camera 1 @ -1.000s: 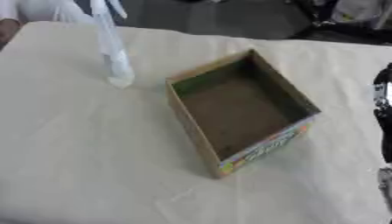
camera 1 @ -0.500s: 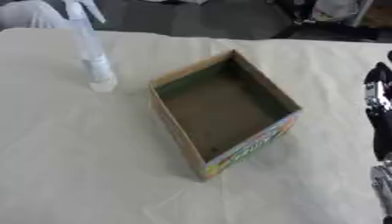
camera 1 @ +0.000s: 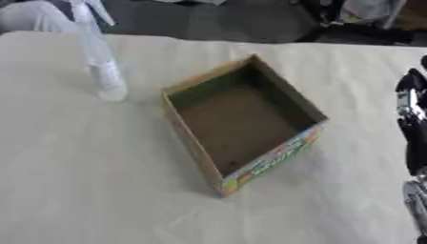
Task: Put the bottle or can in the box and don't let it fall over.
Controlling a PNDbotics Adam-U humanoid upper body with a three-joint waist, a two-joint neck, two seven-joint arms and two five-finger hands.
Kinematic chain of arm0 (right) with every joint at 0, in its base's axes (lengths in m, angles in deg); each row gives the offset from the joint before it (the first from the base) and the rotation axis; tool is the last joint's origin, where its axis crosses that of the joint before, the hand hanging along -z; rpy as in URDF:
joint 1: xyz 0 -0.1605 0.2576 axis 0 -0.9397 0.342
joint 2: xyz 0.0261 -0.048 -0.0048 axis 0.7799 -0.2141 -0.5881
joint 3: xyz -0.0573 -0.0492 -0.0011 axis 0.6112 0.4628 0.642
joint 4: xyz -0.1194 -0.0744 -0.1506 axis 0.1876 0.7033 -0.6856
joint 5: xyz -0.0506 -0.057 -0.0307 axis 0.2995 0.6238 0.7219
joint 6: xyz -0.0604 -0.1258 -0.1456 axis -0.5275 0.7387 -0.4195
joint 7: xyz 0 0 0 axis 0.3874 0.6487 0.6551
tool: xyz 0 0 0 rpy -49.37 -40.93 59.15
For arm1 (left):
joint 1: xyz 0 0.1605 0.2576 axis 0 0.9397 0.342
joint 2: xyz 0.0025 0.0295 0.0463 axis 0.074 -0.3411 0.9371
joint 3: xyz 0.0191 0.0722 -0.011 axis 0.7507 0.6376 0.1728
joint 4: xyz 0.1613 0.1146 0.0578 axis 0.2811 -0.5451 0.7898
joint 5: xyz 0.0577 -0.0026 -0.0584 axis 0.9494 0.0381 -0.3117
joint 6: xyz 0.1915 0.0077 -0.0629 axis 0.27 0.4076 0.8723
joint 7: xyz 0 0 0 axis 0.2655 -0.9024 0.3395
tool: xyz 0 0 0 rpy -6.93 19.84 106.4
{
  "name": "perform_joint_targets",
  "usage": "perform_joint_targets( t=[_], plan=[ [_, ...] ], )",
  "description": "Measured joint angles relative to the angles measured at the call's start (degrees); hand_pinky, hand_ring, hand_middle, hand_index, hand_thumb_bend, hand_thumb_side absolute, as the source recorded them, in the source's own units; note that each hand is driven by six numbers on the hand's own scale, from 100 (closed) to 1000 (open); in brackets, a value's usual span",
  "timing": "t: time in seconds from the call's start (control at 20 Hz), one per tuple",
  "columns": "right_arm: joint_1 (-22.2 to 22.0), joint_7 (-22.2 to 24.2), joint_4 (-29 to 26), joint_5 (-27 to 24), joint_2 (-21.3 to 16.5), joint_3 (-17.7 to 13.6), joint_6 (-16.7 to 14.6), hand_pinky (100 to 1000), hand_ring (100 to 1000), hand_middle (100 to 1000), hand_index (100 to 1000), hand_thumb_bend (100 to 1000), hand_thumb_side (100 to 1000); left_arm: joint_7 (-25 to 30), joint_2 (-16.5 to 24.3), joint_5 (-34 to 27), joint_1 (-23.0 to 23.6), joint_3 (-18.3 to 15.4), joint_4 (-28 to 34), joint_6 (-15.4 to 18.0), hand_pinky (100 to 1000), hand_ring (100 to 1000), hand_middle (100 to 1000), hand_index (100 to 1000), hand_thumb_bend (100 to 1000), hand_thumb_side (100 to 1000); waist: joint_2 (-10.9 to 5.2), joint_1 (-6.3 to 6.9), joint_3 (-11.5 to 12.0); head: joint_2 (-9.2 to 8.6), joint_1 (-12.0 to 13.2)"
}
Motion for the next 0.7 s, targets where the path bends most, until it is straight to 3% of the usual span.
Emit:
perform_joint_targets(
  t=[0.35, 0.7],
  plan=[
    [-0.3, 0.4, 0.0, -0.3, 0.0, 0.4, 0.3, 1000, 1000, 1000, 1000, 100, 470, 1.3, 4.8, -2.2, -6.7, 2.1, -9.0, -5.1, 1000, 810, 848, 821, 824, 362, -0.45, -0.26, -1.0, 0.18, 0.5],
    [-0.3, 0.6, 0.0, -1.0, 0.0, 0.7, 0.6, 1000, 1000, 1000, 1000, 100, 470, 6.1, 7.8, -4.2, -13.9, 4.9, -15.8, -5.2, 1000, 817, 859, 827, 841, 350, -1.02, -0.56, -1.8, 0.51, 0.8]
  ],
)
